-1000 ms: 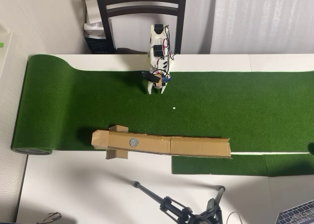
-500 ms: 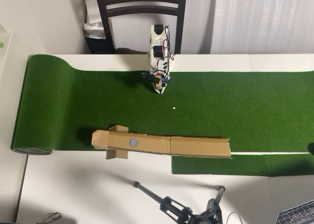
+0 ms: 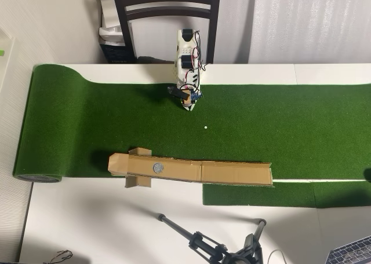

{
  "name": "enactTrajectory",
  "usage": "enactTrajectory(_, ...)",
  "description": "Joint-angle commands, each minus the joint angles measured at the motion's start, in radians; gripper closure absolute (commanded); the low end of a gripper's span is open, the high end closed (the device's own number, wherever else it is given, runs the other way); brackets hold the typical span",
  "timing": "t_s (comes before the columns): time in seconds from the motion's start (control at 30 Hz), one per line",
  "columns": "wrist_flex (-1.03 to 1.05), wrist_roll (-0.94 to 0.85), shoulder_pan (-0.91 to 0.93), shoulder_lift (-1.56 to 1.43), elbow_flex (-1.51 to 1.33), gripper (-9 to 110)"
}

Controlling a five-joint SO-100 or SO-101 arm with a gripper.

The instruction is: Pick up the golf ball and place it on the gray mark at the back.

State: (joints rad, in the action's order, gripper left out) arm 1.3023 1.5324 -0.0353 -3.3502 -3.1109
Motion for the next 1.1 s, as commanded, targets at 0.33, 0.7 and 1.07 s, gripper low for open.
enactTrajectory(0.33,-0.060,0.012,0.008,-0.078,-0.087,101)
enactTrajectory(0.7,-0.058,0.002,-0.002,-0.077,-0.087,101)
enactTrajectory(1.07,-0.058,0.002,-0.002,-0.077,-0.087,101)
